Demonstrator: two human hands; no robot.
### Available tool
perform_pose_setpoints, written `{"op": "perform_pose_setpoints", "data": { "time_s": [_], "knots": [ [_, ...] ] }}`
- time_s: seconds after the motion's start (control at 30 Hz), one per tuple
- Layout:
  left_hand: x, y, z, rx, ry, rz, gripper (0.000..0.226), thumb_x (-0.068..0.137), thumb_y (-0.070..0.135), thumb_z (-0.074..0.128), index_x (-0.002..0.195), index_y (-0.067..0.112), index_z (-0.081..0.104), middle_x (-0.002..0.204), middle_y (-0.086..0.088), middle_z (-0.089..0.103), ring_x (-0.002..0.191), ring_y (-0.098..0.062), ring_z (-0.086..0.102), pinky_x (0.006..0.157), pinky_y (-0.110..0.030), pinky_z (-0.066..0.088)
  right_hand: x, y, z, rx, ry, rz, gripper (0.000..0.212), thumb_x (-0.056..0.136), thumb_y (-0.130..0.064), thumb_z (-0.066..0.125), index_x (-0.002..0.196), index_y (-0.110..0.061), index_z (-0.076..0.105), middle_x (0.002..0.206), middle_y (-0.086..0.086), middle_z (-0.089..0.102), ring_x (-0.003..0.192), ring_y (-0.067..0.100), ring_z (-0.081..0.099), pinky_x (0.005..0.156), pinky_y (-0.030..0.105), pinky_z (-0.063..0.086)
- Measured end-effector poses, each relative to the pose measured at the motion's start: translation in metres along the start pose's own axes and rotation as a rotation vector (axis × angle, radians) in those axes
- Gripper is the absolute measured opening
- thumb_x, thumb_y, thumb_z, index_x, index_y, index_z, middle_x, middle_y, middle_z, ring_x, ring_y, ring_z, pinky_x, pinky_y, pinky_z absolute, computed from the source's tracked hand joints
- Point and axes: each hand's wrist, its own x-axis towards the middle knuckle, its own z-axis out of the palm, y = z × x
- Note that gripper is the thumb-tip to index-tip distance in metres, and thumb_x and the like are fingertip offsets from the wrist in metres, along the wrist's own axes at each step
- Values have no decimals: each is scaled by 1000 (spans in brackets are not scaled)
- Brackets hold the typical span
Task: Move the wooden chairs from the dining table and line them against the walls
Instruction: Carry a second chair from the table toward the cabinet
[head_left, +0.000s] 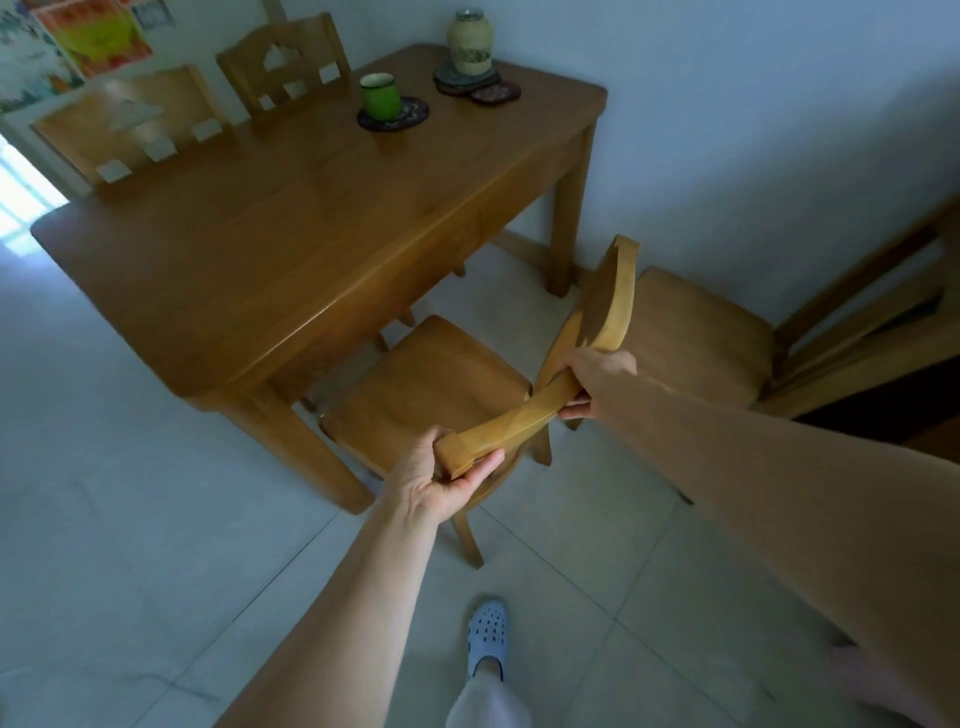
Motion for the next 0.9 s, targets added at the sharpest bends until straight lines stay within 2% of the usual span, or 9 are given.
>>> {"op": "perform_pose_setpoints", "data": {
  "time_s": [0.13,0.33,0.47,0.6,0.7,0.77,0.9],
  "knots": [
    [-13,-40,-17,22,0,1,57,86,14,67,136,-1,45,135,-30,47,123,-52,46,90,-60,49,-20,29,-31,5,-4,12,37,78,-8,67,113,-3,54,101,19,67,80,34,71,51,39,61],
    [-25,-71,-28,24,1,-9,53,87,13,67,134,-1,47,136,-31,46,124,-52,45,97,-57,47,-36,51,-57,7,-7,18,30,79,-9,66,108,-2,58,100,19,69,80,32,72,52,37,60],
    [-23,-72,-29,42,26,-23,52,86,13,66,132,-2,48,134,-31,49,121,-52,48,93,-56,50,-38,53,-61,23,-26,62,31,78,-13,70,106,-5,58,100,16,70,79,30,73,53,37,60],
    [-9,-67,-34,1,37,-111,58,85,13,68,135,-6,46,137,-31,48,125,-49,47,96,-51,49,-38,56,-57,58,-84,169,43,72,-26,81,103,-9,57,101,13,62,92,41,68,44,46,57],
    [7,-63,-38,-20,32,-139,53,90,13,63,136,-8,47,139,-29,49,126,-47,48,93,-52,50,-34,56,-50,150,-105,216,38,74,-11,72,108,-9,55,107,18,64,86,40,68,44,47,56],
    [13,-62,-39,-16,16,-139,45,91,11,60,132,-7,53,134,-28,55,122,-48,51,89,-55,51,-33,57,-47,185,-55,206,38,73,-3,64,110,-9,53,106,18,64,84,40,68,48,49,58],
    [16,-62,-43,8,-31,-137,43,88,7,59,128,-8,56,131,-29,57,121,-50,51,95,-56,48,-36,54,-45,203,15,168,37,72,2,62,107,-9,53,105,18,64,88,41,66,70,58,59]
  ]
}}
